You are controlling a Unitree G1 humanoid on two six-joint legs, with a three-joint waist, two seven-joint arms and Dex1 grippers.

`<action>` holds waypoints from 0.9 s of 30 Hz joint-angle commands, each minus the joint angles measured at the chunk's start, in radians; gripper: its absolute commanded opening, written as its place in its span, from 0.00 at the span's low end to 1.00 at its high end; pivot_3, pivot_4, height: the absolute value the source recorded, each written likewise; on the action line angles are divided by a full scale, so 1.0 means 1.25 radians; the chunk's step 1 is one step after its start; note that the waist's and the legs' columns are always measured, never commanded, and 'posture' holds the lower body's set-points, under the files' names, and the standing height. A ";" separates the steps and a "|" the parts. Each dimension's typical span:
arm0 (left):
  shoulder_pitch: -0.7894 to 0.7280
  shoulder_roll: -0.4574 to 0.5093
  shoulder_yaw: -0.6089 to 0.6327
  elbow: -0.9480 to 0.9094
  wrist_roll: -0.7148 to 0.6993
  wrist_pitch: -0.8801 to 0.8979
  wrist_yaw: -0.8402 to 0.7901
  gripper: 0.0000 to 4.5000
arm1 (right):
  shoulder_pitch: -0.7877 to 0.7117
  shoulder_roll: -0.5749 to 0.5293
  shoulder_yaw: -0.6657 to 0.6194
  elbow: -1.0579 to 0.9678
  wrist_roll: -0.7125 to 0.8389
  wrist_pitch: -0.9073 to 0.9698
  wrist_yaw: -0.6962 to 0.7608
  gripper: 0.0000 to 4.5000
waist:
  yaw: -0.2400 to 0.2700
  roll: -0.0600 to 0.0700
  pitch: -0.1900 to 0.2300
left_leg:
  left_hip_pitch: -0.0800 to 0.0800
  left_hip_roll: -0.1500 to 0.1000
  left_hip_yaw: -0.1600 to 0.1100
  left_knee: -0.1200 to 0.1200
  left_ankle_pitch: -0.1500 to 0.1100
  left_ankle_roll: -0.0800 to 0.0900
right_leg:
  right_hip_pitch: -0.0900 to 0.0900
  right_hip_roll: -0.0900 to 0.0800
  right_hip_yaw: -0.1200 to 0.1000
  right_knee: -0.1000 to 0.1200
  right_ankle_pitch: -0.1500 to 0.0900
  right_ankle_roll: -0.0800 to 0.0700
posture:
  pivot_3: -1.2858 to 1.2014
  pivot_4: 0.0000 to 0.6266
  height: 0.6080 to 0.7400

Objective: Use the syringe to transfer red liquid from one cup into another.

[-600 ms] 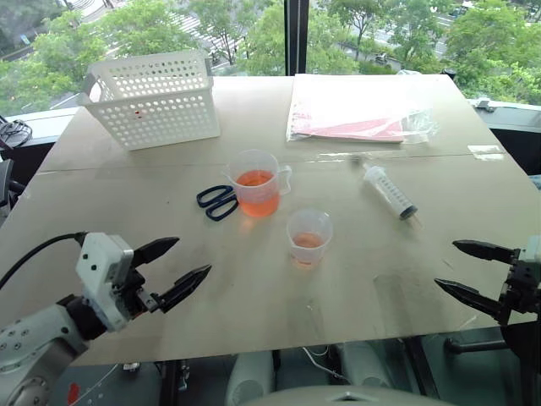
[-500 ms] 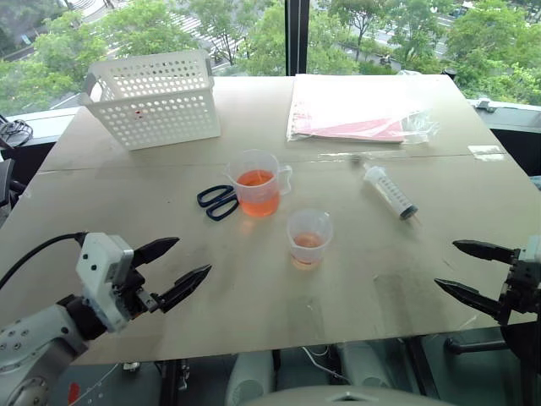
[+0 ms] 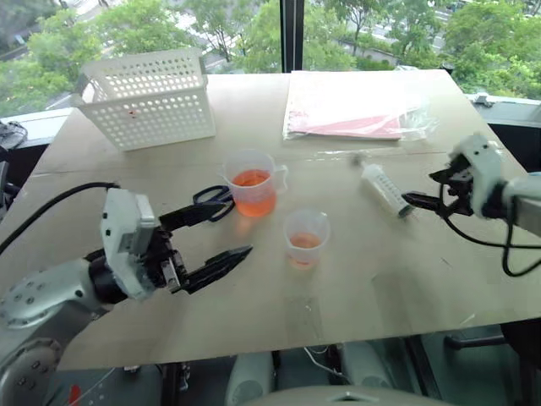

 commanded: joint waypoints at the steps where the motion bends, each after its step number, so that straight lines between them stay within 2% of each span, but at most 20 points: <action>1: -0.004 0.025 0.019 -0.024 -0.043 0.007 -0.003 1.00 | -0.180 0.050 0.101 0.145 -0.039 0.118 0.001 0.99 | -0.001 0.000 0.000 | 0.000 0.000 0.000 -0.001 0.000 0.000 | 0.000 0.000 0.000 0.000 0.000 0.000 | 0.52 0.24 1.00; 4: -0.003 0.034 0.021 -0.044 -0.070 0.013 0.015 1.00 | -0.315 0.104 0.172 0.297 -0.067 0.171 0.023 0.99 | 0.000 0.000 0.000 | -0.004 0.000 0.000 -0.003 0.000 0.000 | -0.004 0.000 0.000 0.000 0.000 0.000 | 0.52 0.24 1.00; 6: -0.003 0.038 0.022 -0.048 -0.078 0.014 0.024 1.00 | -0.353 0.119 0.195 0.353 -0.085 0.175 0.031 0.99 | 0.006 0.000 0.000 | -0.011 -0.001 0.000 -0.003 0.000 0.000 | -0.011 0.000 -0.001 0.000 0.001 0.001 | 0.52 0.24 1.00; 10: 0.014 0.041 0.043 -0.073 -0.106 0.016 0.043 1.00 | -0.451 0.172 0.287 0.552 -0.149 0.102 0.111 0.99 | 0.006 0.000 0.000 | -0.013 -0.001 0.001 -0.004 0.000 0.000 | -0.011 0.000 -0.003 -0.003 0.002 0.003 | 0.52 0.24 1.00; 15: 0.052 0.028 0.058 -0.101 -0.107 0.008 0.070 1.00 | -0.502 0.202 0.334 0.690 -0.225 0.015 0.174 0.99 | 0.002 0.001 0.000 | -0.013 -0.001 0.002 -0.004 0.000 0.000 | -0.011 -0.001 -0.003 -0.003 0.002 0.003 | 0.52 0.24 1.00; 24: 0.086 0.025 0.074 -0.117 -0.117 -0.004 0.084 1.00 | -0.561 0.269 0.340 0.895 -0.333 -0.097 0.240 0.99 | -0.001 0.001 0.000 | -0.011 -0.001 0.002 -0.004 0.000 -0.001 | -0.010 0.000 -0.003 0.000 0.002 0.003 | 0.52 0.24 1.00; 27: 0.094 0.030 0.084 -0.116 -0.121 -0.007 0.080 1.00 | -0.580 0.293 0.345 0.965 -0.374 -0.159 0.271 0.80 | -0.003 0.001 0.000 | -0.010 -0.001 0.002 -0.004 0.001 -0.001 | -0.010 0.000 -0.003 0.000 0.002 0.003 | 0.52 0.24 1.00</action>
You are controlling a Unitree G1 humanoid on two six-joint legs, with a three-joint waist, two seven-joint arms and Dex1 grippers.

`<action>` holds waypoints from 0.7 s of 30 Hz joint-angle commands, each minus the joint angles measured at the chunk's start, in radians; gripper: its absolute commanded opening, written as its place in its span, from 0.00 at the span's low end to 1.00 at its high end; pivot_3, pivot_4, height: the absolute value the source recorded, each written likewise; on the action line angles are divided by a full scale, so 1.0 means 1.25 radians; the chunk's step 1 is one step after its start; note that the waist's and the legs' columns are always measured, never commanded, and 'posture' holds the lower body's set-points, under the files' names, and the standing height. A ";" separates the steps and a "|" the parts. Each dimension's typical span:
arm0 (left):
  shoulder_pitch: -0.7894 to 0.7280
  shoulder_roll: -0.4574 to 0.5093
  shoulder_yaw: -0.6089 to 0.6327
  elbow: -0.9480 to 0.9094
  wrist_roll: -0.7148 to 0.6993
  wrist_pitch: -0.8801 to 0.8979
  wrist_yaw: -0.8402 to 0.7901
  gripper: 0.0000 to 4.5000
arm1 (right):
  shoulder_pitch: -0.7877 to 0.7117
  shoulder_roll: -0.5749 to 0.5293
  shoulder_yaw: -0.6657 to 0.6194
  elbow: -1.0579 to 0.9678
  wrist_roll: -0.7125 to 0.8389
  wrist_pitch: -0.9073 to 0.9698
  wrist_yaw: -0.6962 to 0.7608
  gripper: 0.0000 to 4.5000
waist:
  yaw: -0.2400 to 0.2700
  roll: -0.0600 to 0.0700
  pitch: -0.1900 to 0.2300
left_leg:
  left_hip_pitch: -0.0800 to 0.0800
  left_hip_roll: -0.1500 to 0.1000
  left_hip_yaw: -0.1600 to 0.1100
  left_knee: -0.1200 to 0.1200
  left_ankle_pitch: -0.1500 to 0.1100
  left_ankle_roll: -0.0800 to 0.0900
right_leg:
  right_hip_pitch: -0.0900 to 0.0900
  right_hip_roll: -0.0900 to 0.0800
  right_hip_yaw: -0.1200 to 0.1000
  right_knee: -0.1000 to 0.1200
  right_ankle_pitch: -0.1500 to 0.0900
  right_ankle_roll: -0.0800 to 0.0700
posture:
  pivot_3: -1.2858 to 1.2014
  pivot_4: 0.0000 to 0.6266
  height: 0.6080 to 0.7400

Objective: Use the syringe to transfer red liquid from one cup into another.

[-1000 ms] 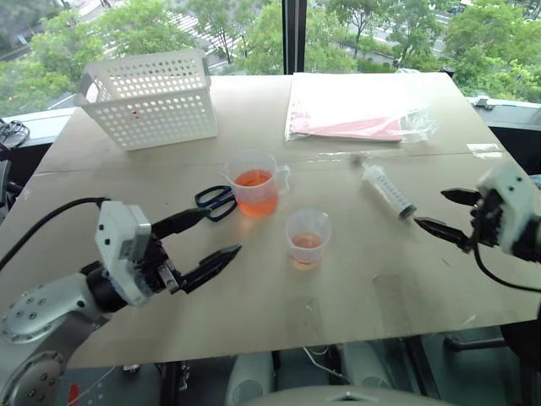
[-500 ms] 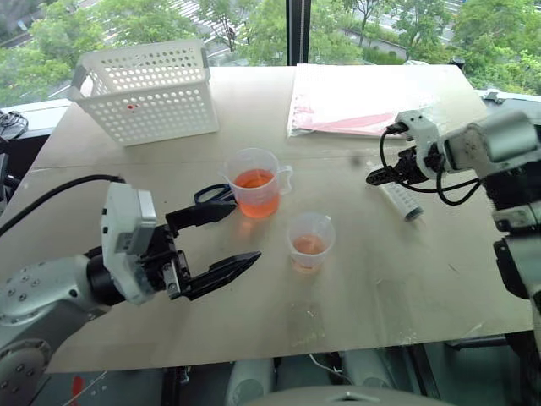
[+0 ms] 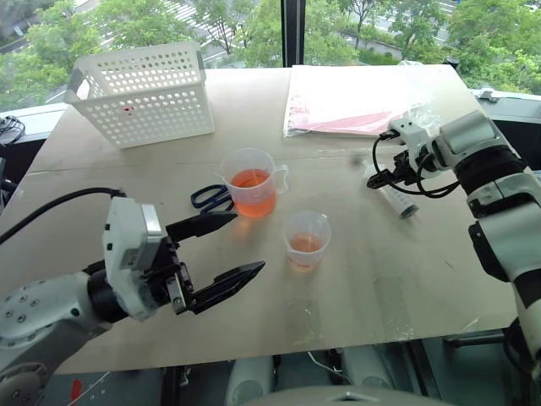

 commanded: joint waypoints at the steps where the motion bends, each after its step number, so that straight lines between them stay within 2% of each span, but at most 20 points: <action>1: 0.003 0.007 0.034 -0.016 -0.020 -0.021 -0.006 1.00 | -0.041 0.015 -0.002 0.064 -0.054 -0.077 0.035 0.71 | -0.002 0.000 0.000 | 0.000 0.000 0.000 0.000 0.000 0.000 | 0.000 0.000 0.000 0.000 0.000 0.000 | 0.52 0.24 1.00; 3: 0.001 0.003 0.037 -0.016 -0.024 -0.027 0.002 1.00 | -0.043 0.026 -0.007 0.095 -0.078 -0.109 0.044 0.47 | -0.004 0.000 0.000 | 0.000 0.000 0.000 0.000 0.000 0.000 | 0.000 0.000 0.000 0.000 0.000 0.000 | 0.52 0.24 1.00; 5: 0.000 0.001 0.037 -0.019 -0.025 -0.032 0.011 1.00 | -0.042 0.027 -0.013 0.107 -0.096 -0.136 0.063 0.29 | -0.008 0.000 0.000 | 0.000 0.000 -0.001 0.000 0.000 0.000 | 0.000 0.000 0.000 0.000 0.000 0.000 | 0.52 0.24 1.00; 7: 0.001 -0.002 0.036 -0.023 -0.029 -0.035 0.024 1.00 | -0.036 0.013 -0.014 0.094 -0.113 -0.177 0.093 0.29 | -0.010 0.000 0.000 | 0.000 0.000 -0.001 0.000 0.000 0.000 | 0.000 0.000 0.000 0.000 0.000 0.000 | 0.52 0.24 1.00; 10: 0.006 -0.014 0.036 -0.021 -0.024 -0.042 0.048 1.00 | -0.020 -0.022 -0.094 0.015 -0.072 -0.270 0.119 0.29 | -0.010 0.001 0.000 | 0.000 0.000 -0.001 0.000 0.000 0.000 | 0.000 0.000 0.000 0.000 0.000 0.000 | 0.52 0.24 1.00; 13: 0.032 -0.063 0.043 -0.005 -0.002 -0.055 0.093 1.00 | -0.040 -0.007 -0.361 -0.191 0.163 -0.184 0.130 0.29 | -0.016 0.004 0.003 | 0.000 0.000 -0.002 0.000 0.000 0.000 | 0.000 -0.001 0.001 0.000 0.000 0.000 | 0.52 0.24 1.00; 15: 0.047 -0.093 0.050 0.006 0.010 -0.062 0.117 1.00 | -0.032 0.041 -0.470 -0.339 0.264 -0.094 0.062 0.29 | -0.021 0.005 0.003 | 0.001 0.001 -0.003 0.000 0.000 0.000 | 0.000 0.000 0.002 0.001 0.000 0.000 | 0.52 0.24 1.00; 17: 0.066 -0.110 0.056 0.018 0.037 -0.070 0.116 1.00 | 0.009 0.125 -0.530 -0.484 0.319 -0.089 -0.035 0.29 | -0.020 0.004 0.001 | 0.002 0.002 -0.003 -0.002 0.000 0.000 | 0.000 0.002 0.002 0.001 0.000 0.000 | 0.52 0.24 1.00; 19: 0.078 -0.127 0.062 0.036 0.071 -0.082 0.120 1.00 | 0.069 0.256 -0.592 -0.611 0.365 -0.202 -0.141 0.29 | -0.017 0.002 -0.001 | 0.002 0.003 -0.003 -0.003 0.000 0.000 | 0.000 0.003 -0.001 0.002 -0.001 -0.002 | 0.52 0.24 1.00; 21: 0.074 -0.142 0.074 0.067 0.098 -0.090 0.148 1.00 | 0.163 0.374 -0.518 -0.697 0.318 -0.335 -0.184 0.29 | -0.014 0.001 -0.004 | 0.002 0.003 -0.005 -0.004 0.000 0.000 | 0.000 0.004 -0.004 0.002 -0.002 -0.004 | 0.52 0.24 1.00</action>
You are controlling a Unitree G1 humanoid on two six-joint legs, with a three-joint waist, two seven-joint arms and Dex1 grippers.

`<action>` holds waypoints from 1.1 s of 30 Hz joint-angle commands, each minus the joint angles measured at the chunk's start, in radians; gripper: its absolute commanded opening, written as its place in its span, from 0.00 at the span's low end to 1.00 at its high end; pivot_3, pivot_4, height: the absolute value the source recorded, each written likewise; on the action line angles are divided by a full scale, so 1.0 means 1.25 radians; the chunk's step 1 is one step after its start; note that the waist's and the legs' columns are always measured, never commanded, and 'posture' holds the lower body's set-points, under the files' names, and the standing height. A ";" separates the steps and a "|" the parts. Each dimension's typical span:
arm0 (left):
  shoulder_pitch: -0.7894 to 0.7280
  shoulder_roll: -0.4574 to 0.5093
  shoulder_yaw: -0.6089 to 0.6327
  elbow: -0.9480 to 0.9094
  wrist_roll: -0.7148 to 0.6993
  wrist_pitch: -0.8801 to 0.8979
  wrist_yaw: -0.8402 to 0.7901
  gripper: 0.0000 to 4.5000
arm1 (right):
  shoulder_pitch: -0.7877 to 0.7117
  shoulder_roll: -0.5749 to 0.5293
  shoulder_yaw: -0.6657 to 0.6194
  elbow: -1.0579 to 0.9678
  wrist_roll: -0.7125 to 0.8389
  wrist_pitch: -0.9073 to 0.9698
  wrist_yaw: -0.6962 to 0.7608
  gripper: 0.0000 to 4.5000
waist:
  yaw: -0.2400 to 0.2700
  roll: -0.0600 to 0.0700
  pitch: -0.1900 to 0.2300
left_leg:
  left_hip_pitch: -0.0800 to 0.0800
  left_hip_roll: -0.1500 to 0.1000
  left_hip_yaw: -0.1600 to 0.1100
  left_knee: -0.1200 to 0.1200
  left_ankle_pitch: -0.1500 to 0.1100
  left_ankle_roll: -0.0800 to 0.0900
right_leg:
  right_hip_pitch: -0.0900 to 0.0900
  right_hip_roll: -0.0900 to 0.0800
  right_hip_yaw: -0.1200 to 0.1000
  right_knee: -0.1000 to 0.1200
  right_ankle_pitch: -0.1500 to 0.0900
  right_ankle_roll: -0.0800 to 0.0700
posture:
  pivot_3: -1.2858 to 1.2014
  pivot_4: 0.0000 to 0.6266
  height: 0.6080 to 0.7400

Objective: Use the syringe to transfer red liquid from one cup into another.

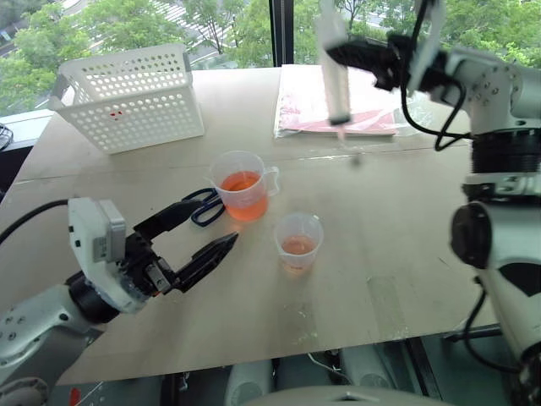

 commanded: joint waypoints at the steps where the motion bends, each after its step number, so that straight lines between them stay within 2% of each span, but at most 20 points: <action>1: -0.013 -0.017 0.057 0.048 0.038 -0.029 0.052 1.00 | 0.145 0.159 0.097 -0.136 -0.049 -0.216 -0.094 0.29 | 0.004 0.000 -0.001 | 0.000 0.000 0.000 0.000 0.000 0.000 | 0.000 -0.001 -0.001 0.001 0.000 0.000 | 0.52 0.24 1.00; 6: -0.031 0.003 0.127 0.098 0.043 -0.027 0.069 1.00 | 0.224 0.280 0.198 -0.071 -0.124 -0.424 -0.116 0.29 | 0.007 0.000 0.000 | -0.002 -0.003 0.000 0.003 0.003 -0.004 | 0.001 -0.006 -0.002 0.000 0.000 0.001 | 0.52 0.24 1.00; 11: -0.040 0.032 0.168 0.107 0.032 -0.012 0.068 1.00 | 0.258 0.295 0.271 0.018 -0.183 -0.568 -0.111 0.29 | 0.000 -0.003 -0.002 | 0.000 -0.002 -0.002 0.004 0.003 -0.004 | 0.003 -0.005 -0.004 0.000 0.000 0.000 | 0.52 0.24 1.00; 14: -0.077 0.112 0.202 0.148 0.013 0.048 0.109 1.00 | 0.284 0.305 0.316 0.081 -0.217 -0.639 -0.112 0.29 | 0.000 -0.003 -0.002 | 0.000 -0.002 -0.004 0.003 0.004 -0.007 | 0.002 -0.004 -0.006 0.002 0.000 0.000 | 0.52 0.24 1.00; 18: -0.172 0.229 0.202 0.220 -0.021 0.110 0.112 1.00 | 0.285 0.309 0.349 0.143 -0.236 -0.690 -0.113 0.29 | 0.000 -0.002 -0.001 | 0.000 -0.002 -0.009 0.002 0.006 -0.009 | 0.002 -0.003 -0.009 0.003 0.001 -0.002 | 0.52 0.24 1.00; 21: -0.260 0.321 0.154 0.277 -0.016 0.147 0.092 1.00 | 0.287 0.315 0.367 0.185 -0.242 -0.711 -0.111 0.29 | 0.000 -0.002 -0.001 | 0.000 -0.002 -0.009 0.002 0.006 -0.010 | 0.002 -0.002 -0.009 0.003 0.001 -0.002 | 0.52 0.24 1.00; 24: -0.330 0.371 0.086 0.321 0.005 0.159 0.054 1.00 | 0.291 0.325 0.372 0.210 -0.236 -0.720 -0.112 0.29 | -0.001 -0.002 -0.001 | -0.001 -0.002 -0.009 0.001 0.006 -0.010 | 0.003 -0.003 -0.009 0.002 0.001 -0.001 | 0.52 0.24 1.00; 29: -0.454 0.412 -0.062 0.396 0.075 0.148 -0.007 1.00 | 0.302 0.340 0.374 0.228 -0.219 -0.738 -0.101 0.29 | -0.002 -0.003 -0.001 | 0.000 -0.002 -0.009 -0.001 0.006 -0.010 | 0.002 -0.003 -0.009 0.002 0.001 -0.002 | 0.52 0.24 1.00; 33: -0.630 0.405 -0.216 0.467 0.124 0.138 -0.062 1.00 | 0.318 0.339 0.386 0.185 -0.183 -0.729 -0.060 0.29 | -0.001 -0.004 -0.002 | -0.001 -0.002 -0.011 -0.001 0.007 -0.012 | 0.002 -0.002 -0.010 0.002 0.001 -0.002 | 0.52 0.24 1.00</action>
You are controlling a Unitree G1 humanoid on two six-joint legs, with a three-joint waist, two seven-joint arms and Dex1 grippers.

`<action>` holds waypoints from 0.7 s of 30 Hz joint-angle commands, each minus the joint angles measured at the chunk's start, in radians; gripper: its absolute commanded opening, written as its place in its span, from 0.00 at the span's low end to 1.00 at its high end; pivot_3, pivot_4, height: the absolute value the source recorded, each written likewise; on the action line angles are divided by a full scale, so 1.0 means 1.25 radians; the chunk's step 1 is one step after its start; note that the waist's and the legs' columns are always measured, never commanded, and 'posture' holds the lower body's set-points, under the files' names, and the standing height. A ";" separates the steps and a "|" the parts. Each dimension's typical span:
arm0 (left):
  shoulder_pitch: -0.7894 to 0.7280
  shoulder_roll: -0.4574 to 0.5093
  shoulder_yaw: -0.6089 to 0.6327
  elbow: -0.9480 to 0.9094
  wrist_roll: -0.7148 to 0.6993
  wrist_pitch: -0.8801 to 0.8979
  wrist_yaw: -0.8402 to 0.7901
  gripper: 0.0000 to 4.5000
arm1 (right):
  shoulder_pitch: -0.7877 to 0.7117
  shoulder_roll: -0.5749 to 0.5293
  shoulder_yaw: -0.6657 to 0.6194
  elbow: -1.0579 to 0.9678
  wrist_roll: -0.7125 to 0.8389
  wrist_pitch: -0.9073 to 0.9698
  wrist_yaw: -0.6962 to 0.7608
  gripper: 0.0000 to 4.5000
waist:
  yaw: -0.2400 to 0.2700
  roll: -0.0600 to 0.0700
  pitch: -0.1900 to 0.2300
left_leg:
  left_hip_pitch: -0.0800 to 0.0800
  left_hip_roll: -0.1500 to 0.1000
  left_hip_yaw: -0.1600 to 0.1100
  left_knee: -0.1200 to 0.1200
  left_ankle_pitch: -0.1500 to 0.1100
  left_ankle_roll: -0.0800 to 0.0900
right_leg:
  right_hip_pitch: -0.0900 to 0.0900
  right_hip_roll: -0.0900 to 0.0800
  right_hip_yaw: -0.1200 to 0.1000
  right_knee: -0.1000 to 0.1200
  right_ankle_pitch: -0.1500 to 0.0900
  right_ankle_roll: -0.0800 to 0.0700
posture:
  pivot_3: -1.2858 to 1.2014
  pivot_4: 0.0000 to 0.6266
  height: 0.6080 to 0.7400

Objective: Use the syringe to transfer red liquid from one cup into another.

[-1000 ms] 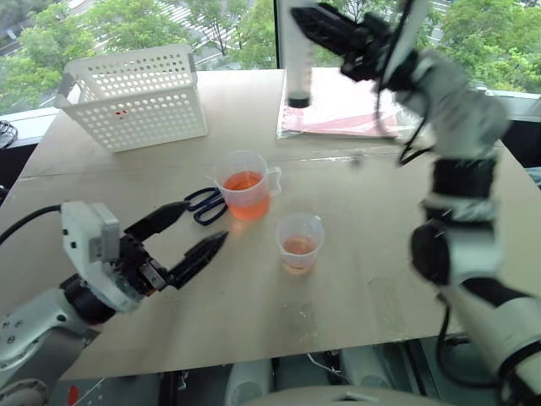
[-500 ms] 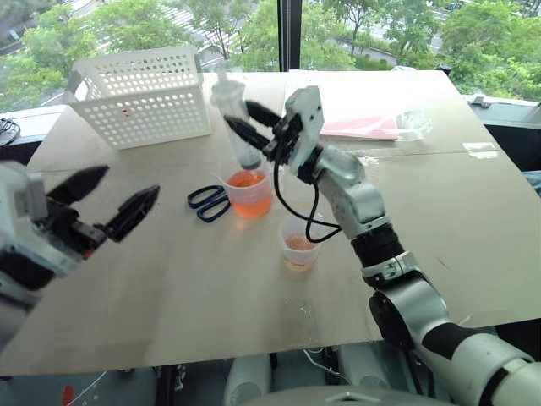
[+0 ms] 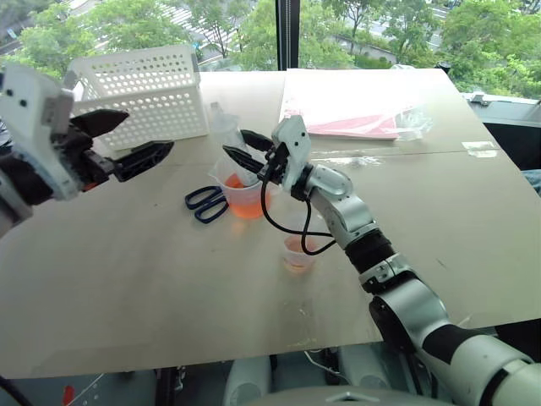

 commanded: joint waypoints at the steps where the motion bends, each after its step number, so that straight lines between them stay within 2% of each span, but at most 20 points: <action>1: -0.119 0.001 -0.096 0.045 0.052 -0.023 -0.062 1.00 | 0.030 0.088 0.007 -0.057 0.039 -0.009 0.037 0.29 | 0.000 -0.001 0.000 | 0.000 0.000 0.000 0.000 0.000 0.000 | 0.000 0.000 0.000 0.000 0.000 0.000 | 0.52 0.24 1.00; 10: -0.312 -0.070 -0.239 0.154 0.188 -0.052 -0.170 1.00 | 0.032 0.074 0.026 -0.079 0.057 -0.006 0.077 0.29 | 0.001 -0.001 0.000 | 0.000 0.000 0.000 0.000 0.000 0.000 | 0.000 0.001 0.000 0.000 0.000 0.000 | 0.52 0.24 1.00; 18: -0.378 -0.118 -0.270 0.202 0.263 -0.064 -0.244 1.00 | 0.028 0.070 0.034 -0.079 0.060 -0.006 0.094 0.29 | 0.000 -0.002 0.000 | -0.001 0.000 0.000 0.001 0.000 0.000 | 0.000 0.001 0.000 0.001 0.000 0.000 | 0.52 0.24 1.00; 19: -0.381 -0.126 -0.272 0.203 0.268 -0.066 -0.251 0.89 | 0.028 0.070 0.035 -0.079 0.060 -0.004 0.096 0.29 | 0.000 -0.002 0.000 | -0.001 0.000 0.000 0.001 0.000 0.000 | 0.000 0.001 0.001 0.001 0.000 0.000 | 0.52 0.24 1.00; 21: -0.386 -0.145 -0.272 0.205 0.275 -0.068 -0.265 0.73 | 0.025 0.069 0.036 -0.077 0.060 -0.001 0.098 0.29 | 0.001 -0.002 -0.001 | -0.001 0.000 0.000 0.001 0.000 0.000 | 0.000 0.000 0.001 0.001 0.000 0.000 | 0.52 0.24 1.00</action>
